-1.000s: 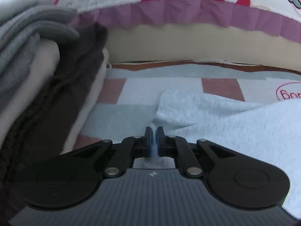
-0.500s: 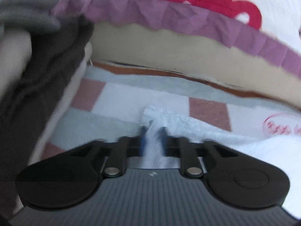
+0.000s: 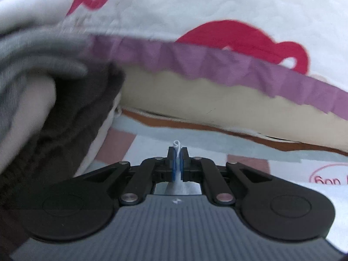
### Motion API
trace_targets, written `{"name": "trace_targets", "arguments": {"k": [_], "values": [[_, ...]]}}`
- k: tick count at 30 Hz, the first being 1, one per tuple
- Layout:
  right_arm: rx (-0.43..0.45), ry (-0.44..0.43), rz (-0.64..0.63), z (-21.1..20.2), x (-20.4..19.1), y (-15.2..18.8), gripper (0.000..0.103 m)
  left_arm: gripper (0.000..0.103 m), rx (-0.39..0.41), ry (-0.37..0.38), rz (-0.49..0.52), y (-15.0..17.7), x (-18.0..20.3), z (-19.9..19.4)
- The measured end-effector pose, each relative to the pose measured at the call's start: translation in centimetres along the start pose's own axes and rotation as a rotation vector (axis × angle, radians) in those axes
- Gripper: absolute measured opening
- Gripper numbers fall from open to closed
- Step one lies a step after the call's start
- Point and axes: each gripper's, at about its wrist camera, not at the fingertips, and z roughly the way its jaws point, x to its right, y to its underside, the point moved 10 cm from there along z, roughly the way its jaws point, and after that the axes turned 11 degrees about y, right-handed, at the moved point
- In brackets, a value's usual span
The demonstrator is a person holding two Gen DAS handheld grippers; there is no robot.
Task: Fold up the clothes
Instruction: 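Open both grippers and release the folded T-shirt onto the mat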
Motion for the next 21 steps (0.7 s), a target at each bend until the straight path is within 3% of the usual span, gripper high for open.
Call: {"name": "trace_targets", "arguments": {"k": [2, 4, 5, 6, 8, 11, 13, 17, 19, 20, 21], "values": [[-0.038, 0.02, 0.023, 0.4, 0.3, 0.5, 0.005, 0.005, 0.011, -0.028, -0.026, -0.1, -1.0, 0.0], [-0.132, 0.02, 0.09, 1.1, 0.6, 2.0, 0.014, 0.005, 0.022, -0.057, -0.051, -0.2, -2.0, -0.1], [-0.179, 0.011, 0.124, 1.4, 0.6, 2.9, 0.026, 0.005, 0.028, -0.071, -0.064, -0.2, -2.6, -0.1], [-0.221, -0.001, 0.154, 1.5, 0.4, 3.7, 0.05, 0.005, 0.029, -0.068, -0.08, -0.3, -2.9, -0.2], [-0.302, -0.035, 0.219, 1.8, -0.1, 5.2, 0.068, 0.005, -0.004, 0.025, -0.11, -0.1, -2.3, -0.6], [-0.454, -0.085, 0.271, 2.7, -1.2, 7.7, 0.071, 0.006, -0.066, 0.152, -0.034, 1.0, 1.4, -1.0], [-0.516, -0.057, 0.242, 3.2, -1.4, 8.7, 0.071, 0.01, -0.113, 0.228, 0.033, 2.1, 4.5, -1.2], [-0.509, -0.054, 0.199, 3.8, -1.7, 9.4, 0.071, 0.011, -0.209, 0.331, 0.063, 4.8, 8.7, -1.0], [-0.452, -0.111, 0.18, 4.5, -1.9, 8.8, 0.049, 0.013, -0.246, 0.329, 0.078, 5.9, 9.4, -0.6], [-0.395, -0.15, 0.131, 3.8, -2.6, 8.2, 0.005, 0.013, -0.257, 0.32, 0.084, 6.2, 9.4, -0.4], [-0.325, -0.179, 0.08, 2.9, -3.2, 7.4, 0.005, 0.013, -0.266, 0.313, 0.089, 6.5, 9.3, -0.2]]}}
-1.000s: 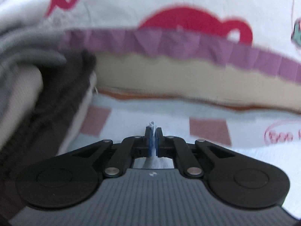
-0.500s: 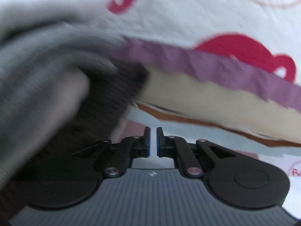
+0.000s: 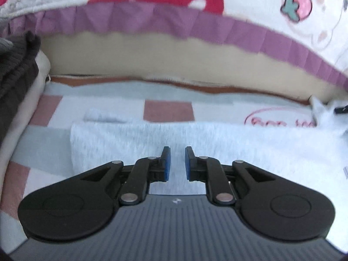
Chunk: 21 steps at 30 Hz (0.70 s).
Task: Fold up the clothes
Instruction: 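Open both grippers and release the folded T-shirt onto the mat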
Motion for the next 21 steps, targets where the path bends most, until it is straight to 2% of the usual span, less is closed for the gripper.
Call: {"name": "trace_targets", "arguments": {"k": [2, 3, 4, 6, 8, 10, 11, 13, 14, 15, 17, 20, 21], "values": [[0.206, -0.014, -0.094, -3.3, -1.0, -1.6, 0.004, 0.013, 0.002, -0.003, -0.008, 0.0, -0.3, 0.1], [0.272, -0.006, -0.1, -4.7, -1.0, -2.2, 0.004, 0.013, 0.005, -0.005, -0.014, 0.0, -0.5, 0.0], [0.308, 0.013, -0.099, -5.6, -0.7, -2.7, 0.004, 0.013, 0.007, -0.014, -0.018, 0.1, -0.8, -0.1], [0.319, 0.085, -0.133, -5.8, 0.1, -3.1, 0.004, 0.013, 0.012, -0.031, -0.007, 0.0, -0.9, 0.1], [0.297, 0.173, -0.166, -5.3, 1.3, -3.2, 0.005, 0.013, 0.016, -0.046, 0.01, 0.0, -0.9, 0.1], [0.274, 0.249, -0.145, -5.1, 2.9, -3.3, 0.008, 0.013, 0.014, -0.064, 0.034, -0.1, -0.8, 0.4], [0.266, 0.255, -0.104, -5.4, 3.7, -3.2, 0.011, 0.014, 0.01, -0.075, 0.051, -0.1, -0.6, 0.4], [0.241, 0.266, -0.019, -6.2, 5.4, -2.8, 0.023, 0.017, 0.0, -0.092, 0.081, -0.2, -0.2, 0.3], [0.205, 0.265, 0.037, -6.7, 6.2, -2.0, 0.035, 0.019, -0.006, -0.095, 0.095, -0.2, 0.0, 0.3], [0.168, 0.259, 0.092, -7.4, 7.0, -1.1, 0.042, 0.022, -0.012, -0.095, 0.106, -0.2, 0.4, 0.2], [0.086, 0.227, 0.179, -9.7, 8.3, 1.7, 0.043, 0.023, -0.018, -0.076, 0.124, 0.0, 1.8, -0.3], [-0.063, 0.146, 0.183, -14.2, 9.1, 6.5, 0.045, 0.024, -0.027, -0.048, 0.15, 0.4, 3.9, -1.1], [-0.095, 0.121, 0.165, -16.3, 9.5, 8.1, 0.05, 0.026, -0.03, -0.039, 0.159, 0.5, 4.6, -1.3]]}}
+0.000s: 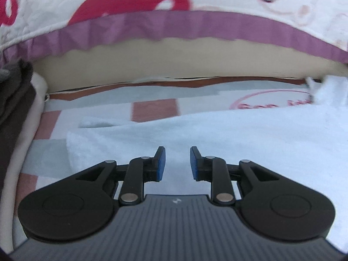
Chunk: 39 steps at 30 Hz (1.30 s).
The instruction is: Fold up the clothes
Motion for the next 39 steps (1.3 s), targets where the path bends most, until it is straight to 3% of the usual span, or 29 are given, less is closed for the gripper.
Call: {"name": "trace_targets", "arguments": {"k": [2, 5, 13, 15, 21, 24, 25, 28, 29, 30, 36, 39], "values": [[-0.061, -0.038, -0.032, -3.9, 1.5, 3.7, 0.057, 0.029, -0.021, 0.016, 0.032, 0.5, 1.9, -0.7], [-0.181, -0.093, -0.056, -7.4, 1.9, 10.7, 0.058, 0.029, -0.061, 0.062, 0.102, 1.8, 5.4, -1.7], [-0.467, -0.181, 0.052, -12.9, 4.4, 24.5, 0.058, 0.034, -0.158, 0.238, 0.204, 5.3, 13.5, -4.8], [-0.49, -0.215, 0.153, -12.6, 4.6, 25.8, 0.069, 0.034, -0.176, 0.269, 0.221, 6.2, 14.8, -5.7], [-0.43, -0.263, 0.444, -9.8, 4.5, 26.9, 0.081, 0.039, -0.201, 0.27, 0.235, 7.7, 15.4, -7.0], [-0.45, -0.299, 0.389, -9.8, 3.1, 27.0, 0.08, 0.04, -0.193, 0.292, 0.201, 7.7, 14.8, -7.4], [-0.465, -0.33, 0.339, -10.2, 2.3, 27.0, 0.076, 0.04, -0.184, 0.299, 0.198, 7.6, 14.7, -7.5], [-0.507, -0.432, 0.228, -11.3, -0.5, 27.2, 0.052, 0.041, -0.169, 0.31, 0.19, 7.3, 14.7, -7.7], [-0.504, -0.455, 0.197, -11.6, -1.3, 27.2, 0.024, 0.041, -0.165, 0.313, 0.187, 7.2, 14.8, -7.7], [-0.484, -0.47, 0.173, -11.8, -2.2, 26.9, 0.013, 0.041, -0.162, 0.315, 0.185, 7.1, 14.8, -7.7], [-0.333, -0.595, 0.097, -12.4, -7.7, 21.8, 0.012, 0.041, -0.112, 0.343, 0.181, 6.2, 15.1, -8.1], [-0.293, -0.608, 0.055, -10.8, -9.9, 18.5, 0.011, 0.041, -0.053, 0.357, 0.18, 5.1, 14.9, -8.5]]}}
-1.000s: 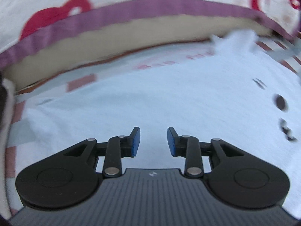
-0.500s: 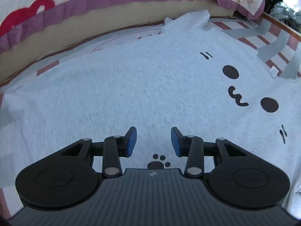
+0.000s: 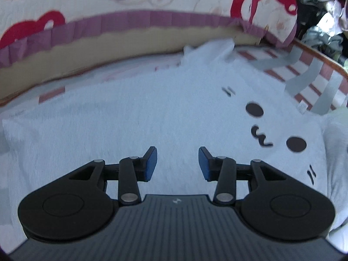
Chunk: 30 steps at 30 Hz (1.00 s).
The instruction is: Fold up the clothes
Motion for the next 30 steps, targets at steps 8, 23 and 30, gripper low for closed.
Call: {"name": "trace_targets", "arguments": {"k": [8, 23, 30], "values": [[0.107, 0.029, -0.11, 3.5, -2.8, -10.8, 0.011, 0.041, 0.048, 0.107, -0.064, -1.3, 0.2, -1.7], [0.241, 0.28, -0.167, 6.8, 0.1, -20.2, 0.01, 0.05, -0.223, 0.077, 0.167, 3.9, 2.3, -0.1], [0.263, 0.312, -0.174, 6.6, 0.6, -20.5, 0.01, 0.05, -0.243, -0.098, 0.076, 5.0, -1.9, 0.7]]}}
